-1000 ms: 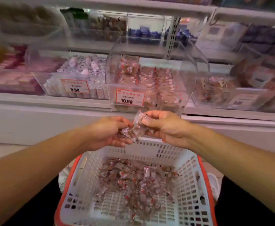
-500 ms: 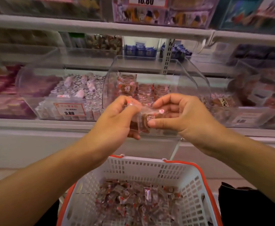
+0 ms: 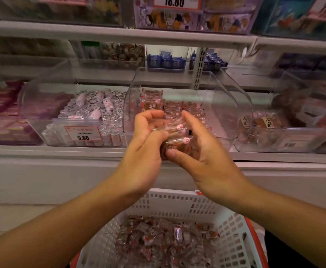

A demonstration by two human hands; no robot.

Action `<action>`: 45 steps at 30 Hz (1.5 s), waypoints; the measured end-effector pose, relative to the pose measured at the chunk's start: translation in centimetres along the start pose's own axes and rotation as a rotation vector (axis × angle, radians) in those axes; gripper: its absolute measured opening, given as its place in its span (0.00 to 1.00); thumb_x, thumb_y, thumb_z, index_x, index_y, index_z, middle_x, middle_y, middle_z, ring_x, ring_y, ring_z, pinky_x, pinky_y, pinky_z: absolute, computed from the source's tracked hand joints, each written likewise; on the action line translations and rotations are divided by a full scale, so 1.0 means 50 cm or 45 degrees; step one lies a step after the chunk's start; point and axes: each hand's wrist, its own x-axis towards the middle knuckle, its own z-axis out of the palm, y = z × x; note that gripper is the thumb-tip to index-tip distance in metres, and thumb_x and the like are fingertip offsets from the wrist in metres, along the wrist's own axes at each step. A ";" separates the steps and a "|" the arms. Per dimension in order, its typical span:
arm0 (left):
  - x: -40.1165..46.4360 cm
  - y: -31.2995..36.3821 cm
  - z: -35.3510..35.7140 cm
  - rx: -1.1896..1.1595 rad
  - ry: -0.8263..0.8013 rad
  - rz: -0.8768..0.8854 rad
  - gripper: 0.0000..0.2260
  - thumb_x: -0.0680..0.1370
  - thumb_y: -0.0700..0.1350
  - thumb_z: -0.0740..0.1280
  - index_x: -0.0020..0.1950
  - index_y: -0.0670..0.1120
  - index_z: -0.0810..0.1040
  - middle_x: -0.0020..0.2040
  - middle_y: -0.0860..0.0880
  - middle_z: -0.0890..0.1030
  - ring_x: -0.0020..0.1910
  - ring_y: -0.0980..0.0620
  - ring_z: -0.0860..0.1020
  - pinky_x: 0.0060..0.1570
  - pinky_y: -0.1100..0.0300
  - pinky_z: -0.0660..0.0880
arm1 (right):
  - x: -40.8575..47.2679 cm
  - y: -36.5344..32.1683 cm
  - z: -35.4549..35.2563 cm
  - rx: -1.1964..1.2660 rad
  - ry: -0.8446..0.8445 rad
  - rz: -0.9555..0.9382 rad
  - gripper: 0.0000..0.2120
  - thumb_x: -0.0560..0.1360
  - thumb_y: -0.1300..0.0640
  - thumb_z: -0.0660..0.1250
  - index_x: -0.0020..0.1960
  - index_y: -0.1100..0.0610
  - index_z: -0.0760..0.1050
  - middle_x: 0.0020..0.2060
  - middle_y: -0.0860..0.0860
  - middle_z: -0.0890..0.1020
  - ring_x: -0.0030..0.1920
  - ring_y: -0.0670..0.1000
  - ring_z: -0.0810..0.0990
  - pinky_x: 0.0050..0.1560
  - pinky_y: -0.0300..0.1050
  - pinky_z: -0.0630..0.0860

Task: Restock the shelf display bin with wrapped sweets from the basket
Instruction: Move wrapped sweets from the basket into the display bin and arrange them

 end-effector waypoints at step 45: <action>0.139 0.031 -0.187 1.805 -0.073 0.075 0.13 0.80 0.52 0.57 0.39 0.50 0.71 0.36 0.50 0.73 0.38 0.47 0.73 0.34 0.56 0.64 | 0.415 0.083 0.014 -1.472 -0.252 -0.240 0.31 0.74 0.43 0.71 0.74 0.41 0.65 0.71 0.55 0.65 0.70 0.58 0.64 0.68 0.54 0.66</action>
